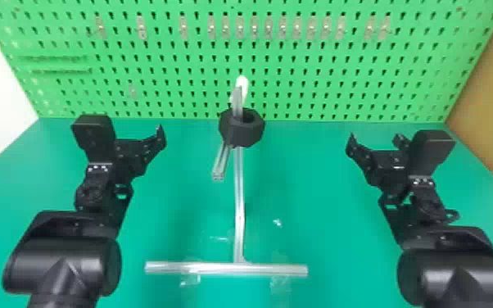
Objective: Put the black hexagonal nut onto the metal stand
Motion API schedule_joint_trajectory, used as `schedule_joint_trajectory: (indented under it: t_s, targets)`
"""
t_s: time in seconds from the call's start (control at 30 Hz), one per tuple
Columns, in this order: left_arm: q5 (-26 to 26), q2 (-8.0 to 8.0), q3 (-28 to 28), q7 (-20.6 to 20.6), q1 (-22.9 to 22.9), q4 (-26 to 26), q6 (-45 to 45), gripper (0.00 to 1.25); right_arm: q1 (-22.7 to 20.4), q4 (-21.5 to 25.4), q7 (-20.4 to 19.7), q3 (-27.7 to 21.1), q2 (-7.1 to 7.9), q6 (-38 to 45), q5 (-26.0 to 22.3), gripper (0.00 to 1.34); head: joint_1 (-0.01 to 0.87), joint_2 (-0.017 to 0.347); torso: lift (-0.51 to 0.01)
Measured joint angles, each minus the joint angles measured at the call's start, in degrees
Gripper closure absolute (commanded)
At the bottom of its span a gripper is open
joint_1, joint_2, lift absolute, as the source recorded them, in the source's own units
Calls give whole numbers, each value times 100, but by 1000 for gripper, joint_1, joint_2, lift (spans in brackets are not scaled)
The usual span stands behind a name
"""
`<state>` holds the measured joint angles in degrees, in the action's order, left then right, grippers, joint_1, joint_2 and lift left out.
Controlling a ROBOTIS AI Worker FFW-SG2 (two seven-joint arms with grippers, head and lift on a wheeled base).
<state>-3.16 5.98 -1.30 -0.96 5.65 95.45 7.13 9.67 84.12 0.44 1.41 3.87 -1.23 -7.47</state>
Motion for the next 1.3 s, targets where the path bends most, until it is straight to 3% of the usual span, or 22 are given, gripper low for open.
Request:
schedule_joint_trajectory:
  t_s: [1.3]
  targets:
    - [-43, 4, -19, 8, -29, -36, -155, 156, 45, 16, 0, 59, 53, 184, -9, 236, 693, 81, -1]
